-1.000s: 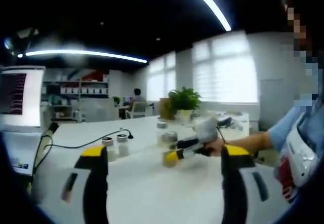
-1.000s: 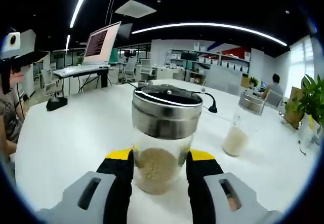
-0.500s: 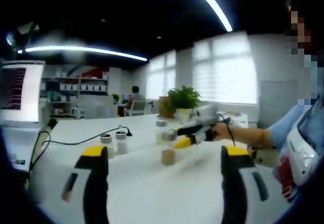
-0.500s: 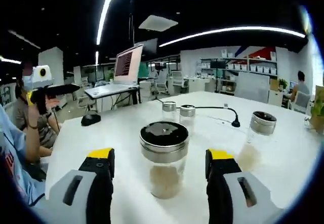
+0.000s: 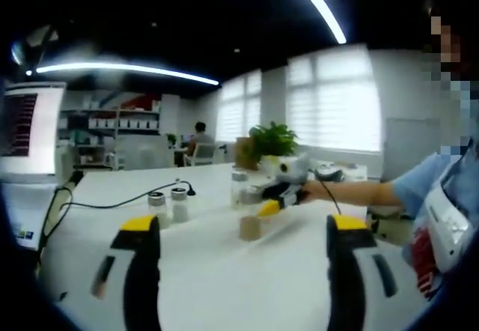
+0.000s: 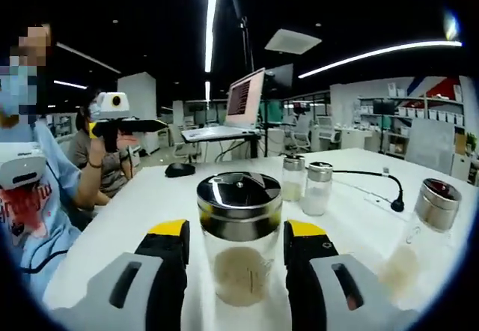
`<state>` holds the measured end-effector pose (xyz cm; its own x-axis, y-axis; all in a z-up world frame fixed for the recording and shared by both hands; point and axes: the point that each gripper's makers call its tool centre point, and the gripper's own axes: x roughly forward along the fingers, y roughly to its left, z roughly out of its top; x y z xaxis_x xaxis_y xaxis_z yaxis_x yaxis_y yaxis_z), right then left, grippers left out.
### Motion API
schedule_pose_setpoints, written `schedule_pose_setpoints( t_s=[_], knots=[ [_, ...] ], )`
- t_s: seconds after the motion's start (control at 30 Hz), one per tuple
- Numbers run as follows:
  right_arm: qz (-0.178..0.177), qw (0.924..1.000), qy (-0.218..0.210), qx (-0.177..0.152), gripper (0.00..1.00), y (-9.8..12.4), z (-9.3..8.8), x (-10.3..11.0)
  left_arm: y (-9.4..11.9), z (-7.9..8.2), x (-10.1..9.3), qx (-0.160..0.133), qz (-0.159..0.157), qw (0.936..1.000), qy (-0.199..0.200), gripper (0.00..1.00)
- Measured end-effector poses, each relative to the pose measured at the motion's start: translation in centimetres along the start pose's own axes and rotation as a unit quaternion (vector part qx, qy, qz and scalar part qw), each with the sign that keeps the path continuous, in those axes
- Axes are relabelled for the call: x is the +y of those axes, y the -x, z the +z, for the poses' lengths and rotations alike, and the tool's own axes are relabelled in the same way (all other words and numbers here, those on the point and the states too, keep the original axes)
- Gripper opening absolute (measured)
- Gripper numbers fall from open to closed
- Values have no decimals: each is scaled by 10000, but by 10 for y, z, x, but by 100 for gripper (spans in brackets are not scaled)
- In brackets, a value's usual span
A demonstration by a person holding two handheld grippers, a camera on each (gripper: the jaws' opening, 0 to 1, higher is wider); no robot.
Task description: Rotate the seasoning bottle until the label or dispensing opening points toward the visible target arrow and the bottle remains upright within the marked orientation range
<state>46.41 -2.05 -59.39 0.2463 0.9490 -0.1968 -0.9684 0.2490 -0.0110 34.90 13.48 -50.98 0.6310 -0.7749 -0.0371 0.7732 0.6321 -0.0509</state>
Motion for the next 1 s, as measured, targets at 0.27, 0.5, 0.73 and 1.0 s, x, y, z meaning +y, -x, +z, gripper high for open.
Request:
schedule_pose_setpoints(
  t_s=[0.27,0.5,0.73,1.0],
  knots=[
    [301,9994,190,9,44,-6,-1,-7,1,14,-16,-347,-326,9989,-1,98],
    [385,9991,188,-22,42,-8,0,-6,1,12,-11,-277,-242,9993,-48,98],
    [314,9994,81,104,41,-7,-2,-6,0,10,-8,-226,-196,9996,-7,98],
    [-71,9998,-41,168,41,-5,-4,-10,-2,9,-11,-227,-223,9995,-18,98]
  ],
)
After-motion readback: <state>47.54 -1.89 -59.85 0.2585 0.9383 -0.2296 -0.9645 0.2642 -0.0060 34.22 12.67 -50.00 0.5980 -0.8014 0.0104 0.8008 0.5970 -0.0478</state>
